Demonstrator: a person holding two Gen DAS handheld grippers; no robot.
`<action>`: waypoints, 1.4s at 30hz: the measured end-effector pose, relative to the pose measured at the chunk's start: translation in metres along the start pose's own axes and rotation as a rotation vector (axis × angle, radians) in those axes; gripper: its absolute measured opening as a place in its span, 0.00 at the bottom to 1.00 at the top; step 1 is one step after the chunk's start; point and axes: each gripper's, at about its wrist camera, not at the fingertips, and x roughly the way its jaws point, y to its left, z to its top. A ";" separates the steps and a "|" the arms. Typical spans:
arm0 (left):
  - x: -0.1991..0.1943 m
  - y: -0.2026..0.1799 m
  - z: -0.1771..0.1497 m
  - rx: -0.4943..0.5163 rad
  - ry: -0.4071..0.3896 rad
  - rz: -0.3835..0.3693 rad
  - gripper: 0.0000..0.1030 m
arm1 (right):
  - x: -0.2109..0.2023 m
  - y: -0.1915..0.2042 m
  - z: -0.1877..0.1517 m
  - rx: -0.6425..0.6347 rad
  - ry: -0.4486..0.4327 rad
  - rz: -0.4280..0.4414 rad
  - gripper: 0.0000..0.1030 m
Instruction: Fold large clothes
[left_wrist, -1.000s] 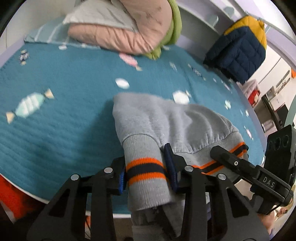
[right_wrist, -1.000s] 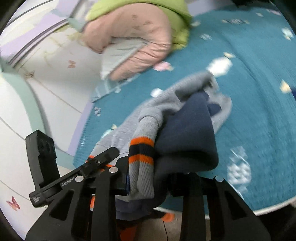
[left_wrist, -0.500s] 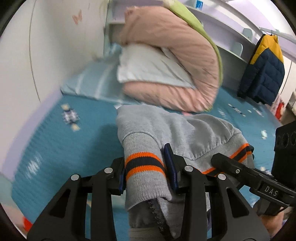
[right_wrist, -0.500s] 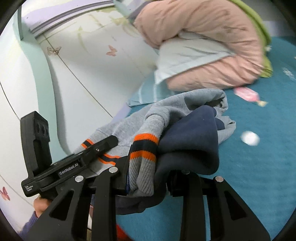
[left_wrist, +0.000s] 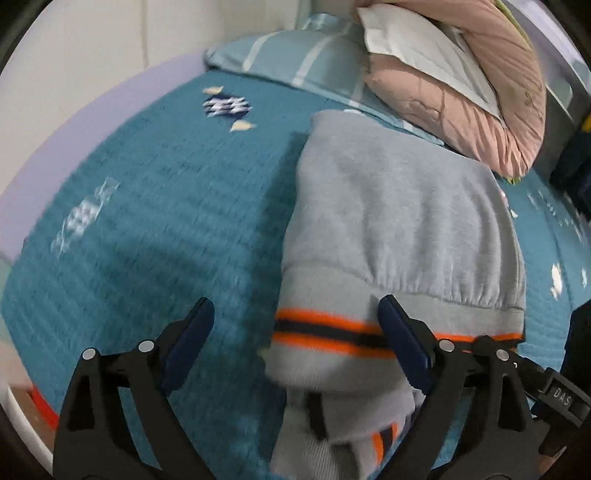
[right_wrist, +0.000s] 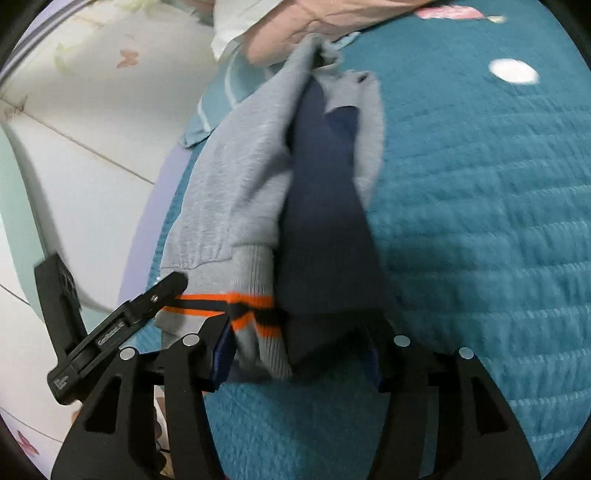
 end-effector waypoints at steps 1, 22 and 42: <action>-0.003 -0.001 -0.002 0.002 0.001 0.009 0.87 | -0.003 -0.001 -0.001 0.005 0.000 -0.013 0.51; -0.299 -0.133 -0.079 0.154 -0.336 0.060 0.92 | -0.318 0.075 -0.056 -0.397 -0.134 -0.158 0.80; -0.525 -0.237 -0.182 0.235 -0.707 -0.065 0.95 | -0.555 0.156 -0.184 -0.661 -0.698 -0.322 0.93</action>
